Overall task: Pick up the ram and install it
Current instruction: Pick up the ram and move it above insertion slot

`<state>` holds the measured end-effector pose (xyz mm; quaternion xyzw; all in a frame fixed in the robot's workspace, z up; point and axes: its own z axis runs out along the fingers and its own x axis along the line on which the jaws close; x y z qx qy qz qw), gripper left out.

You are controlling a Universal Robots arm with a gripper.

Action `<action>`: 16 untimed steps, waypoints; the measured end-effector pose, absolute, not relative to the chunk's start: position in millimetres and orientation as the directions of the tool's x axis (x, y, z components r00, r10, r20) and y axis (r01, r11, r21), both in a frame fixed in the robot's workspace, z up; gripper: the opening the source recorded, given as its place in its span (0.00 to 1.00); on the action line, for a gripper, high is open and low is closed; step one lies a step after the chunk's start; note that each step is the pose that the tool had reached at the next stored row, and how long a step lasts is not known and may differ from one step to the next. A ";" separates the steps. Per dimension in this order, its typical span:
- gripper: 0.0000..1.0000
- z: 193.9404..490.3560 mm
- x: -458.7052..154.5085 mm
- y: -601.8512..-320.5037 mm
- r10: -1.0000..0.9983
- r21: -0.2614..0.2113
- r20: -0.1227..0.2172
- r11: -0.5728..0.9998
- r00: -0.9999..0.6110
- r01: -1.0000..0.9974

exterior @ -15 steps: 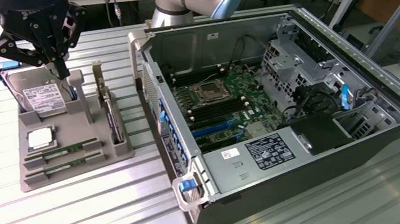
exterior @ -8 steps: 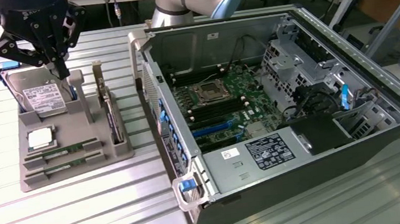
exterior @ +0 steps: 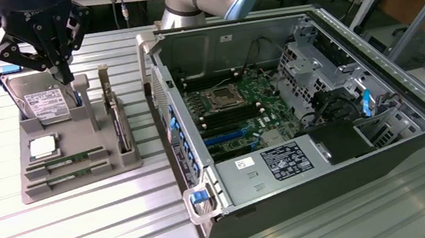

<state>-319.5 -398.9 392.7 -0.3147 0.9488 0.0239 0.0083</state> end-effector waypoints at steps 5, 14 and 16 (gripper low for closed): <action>0.10 392.7 -319.5 -398.9 -0.612 0.040 -0.031 0.789 -0.790 -0.613; 0.10 392.7 -319.4 -398.9 -0.645 0.040 -0.031 0.763 -0.764 -0.645; 0.10 392.7 -319.4 -399.0 -0.652 0.040 -0.031 0.756 -0.757 -0.653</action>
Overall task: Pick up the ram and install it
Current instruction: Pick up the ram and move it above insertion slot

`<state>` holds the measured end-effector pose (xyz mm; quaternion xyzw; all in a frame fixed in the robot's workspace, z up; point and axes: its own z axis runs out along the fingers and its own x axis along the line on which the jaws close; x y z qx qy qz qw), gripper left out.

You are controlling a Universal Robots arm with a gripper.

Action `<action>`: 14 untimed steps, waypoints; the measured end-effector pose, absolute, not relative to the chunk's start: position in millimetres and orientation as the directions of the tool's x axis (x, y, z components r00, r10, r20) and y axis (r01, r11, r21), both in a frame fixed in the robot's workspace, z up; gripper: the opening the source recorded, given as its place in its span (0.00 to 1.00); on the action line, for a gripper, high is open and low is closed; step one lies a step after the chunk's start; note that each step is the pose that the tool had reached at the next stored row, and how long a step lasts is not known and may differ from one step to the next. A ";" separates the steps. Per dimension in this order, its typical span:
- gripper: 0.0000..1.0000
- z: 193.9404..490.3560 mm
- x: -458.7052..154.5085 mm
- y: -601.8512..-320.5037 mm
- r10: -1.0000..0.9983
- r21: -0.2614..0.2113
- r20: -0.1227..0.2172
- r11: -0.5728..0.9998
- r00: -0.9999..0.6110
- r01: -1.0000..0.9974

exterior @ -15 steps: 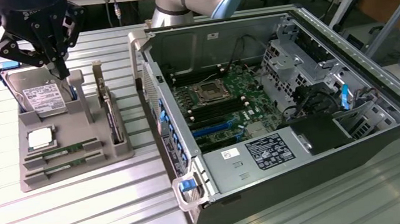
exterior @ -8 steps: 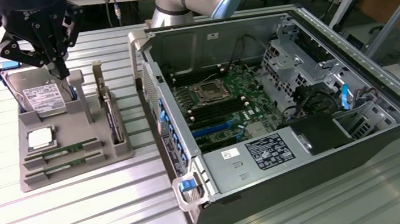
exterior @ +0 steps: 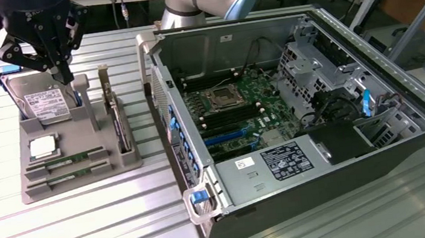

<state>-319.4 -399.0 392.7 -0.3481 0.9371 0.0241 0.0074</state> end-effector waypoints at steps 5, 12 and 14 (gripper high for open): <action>0.10 392.7 -319.4 -398.9 -0.669 0.040 -0.031 0.741 -0.742 -0.670; 0.10 392.7 -319.4 -398.9 -0.691 0.040 -0.031 0.721 -0.722 -0.692; 0.10 392.7 -319.4 -398.9 -0.697 0.040 -0.031 0.715 -0.716 -0.698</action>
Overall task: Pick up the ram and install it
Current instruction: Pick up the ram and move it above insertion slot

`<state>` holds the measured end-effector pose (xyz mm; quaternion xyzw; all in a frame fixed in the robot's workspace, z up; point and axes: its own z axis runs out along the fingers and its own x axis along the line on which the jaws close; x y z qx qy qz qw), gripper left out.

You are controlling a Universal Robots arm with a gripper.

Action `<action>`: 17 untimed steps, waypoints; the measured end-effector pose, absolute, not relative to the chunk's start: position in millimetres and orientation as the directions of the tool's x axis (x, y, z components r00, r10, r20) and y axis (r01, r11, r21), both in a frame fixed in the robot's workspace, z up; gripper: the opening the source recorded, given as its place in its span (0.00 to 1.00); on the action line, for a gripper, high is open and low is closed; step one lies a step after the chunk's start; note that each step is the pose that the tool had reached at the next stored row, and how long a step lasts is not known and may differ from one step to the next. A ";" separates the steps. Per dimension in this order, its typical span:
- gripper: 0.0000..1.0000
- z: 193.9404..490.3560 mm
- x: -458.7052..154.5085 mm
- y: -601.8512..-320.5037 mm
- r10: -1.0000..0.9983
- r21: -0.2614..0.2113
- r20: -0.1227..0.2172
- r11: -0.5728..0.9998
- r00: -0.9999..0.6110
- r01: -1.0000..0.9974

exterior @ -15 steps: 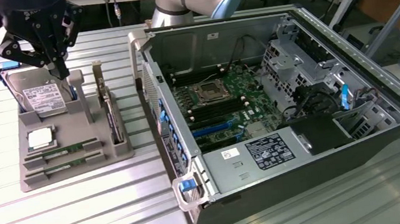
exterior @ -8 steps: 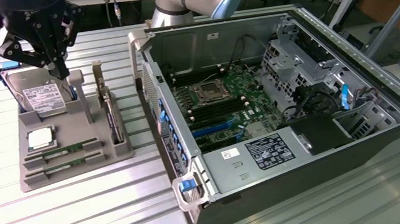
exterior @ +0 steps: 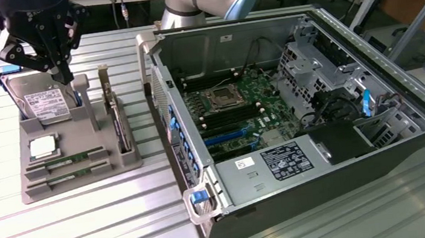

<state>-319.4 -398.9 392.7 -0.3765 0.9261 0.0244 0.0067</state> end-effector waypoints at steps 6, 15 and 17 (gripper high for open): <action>0.10 392.7 -319.4 -398.9 -0.720 0.040 -0.031 0.693 -0.694 -0.720; 0.10 392.7 -319.4 -398.9 -0.767 0.040 -0.031 0.640 -0.641 -0.767; 0.10 392.7 -319.4 -398.9 -0.774 0.040 -0.031 0.631 -0.632 -0.775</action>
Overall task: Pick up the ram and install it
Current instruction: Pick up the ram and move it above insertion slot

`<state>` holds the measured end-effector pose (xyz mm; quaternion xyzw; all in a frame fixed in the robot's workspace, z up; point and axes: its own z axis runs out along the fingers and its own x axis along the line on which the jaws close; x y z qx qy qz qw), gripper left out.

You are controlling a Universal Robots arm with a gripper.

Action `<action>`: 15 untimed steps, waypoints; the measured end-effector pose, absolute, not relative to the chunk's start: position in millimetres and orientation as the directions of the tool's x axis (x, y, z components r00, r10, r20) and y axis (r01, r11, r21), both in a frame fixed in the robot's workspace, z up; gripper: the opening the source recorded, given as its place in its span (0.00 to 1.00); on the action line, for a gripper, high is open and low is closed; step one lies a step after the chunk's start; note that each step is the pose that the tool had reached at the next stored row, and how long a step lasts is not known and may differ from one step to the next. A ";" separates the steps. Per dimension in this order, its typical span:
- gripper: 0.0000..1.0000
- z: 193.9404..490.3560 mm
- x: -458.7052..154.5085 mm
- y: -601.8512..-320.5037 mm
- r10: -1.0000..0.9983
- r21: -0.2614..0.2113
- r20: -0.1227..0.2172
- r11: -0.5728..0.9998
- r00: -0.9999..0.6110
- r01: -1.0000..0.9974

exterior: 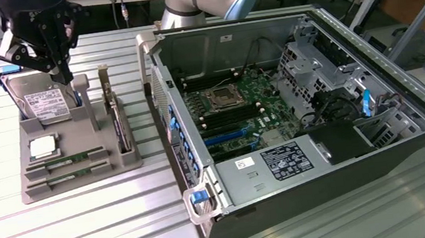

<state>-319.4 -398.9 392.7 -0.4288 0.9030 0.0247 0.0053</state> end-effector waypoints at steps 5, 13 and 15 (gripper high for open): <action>0.10 392.7 -319.4 -398.9 -0.796 0.040 -0.031 0.604 -0.605 -0.796; 0.10 392.7 -319.4 -398.9 -0.832 0.040 -0.031 0.553 -0.554 -0.832; 0.10 392.7 -319.3 -398.9 -0.842 0.040 -0.031 0.537 -0.539 -0.842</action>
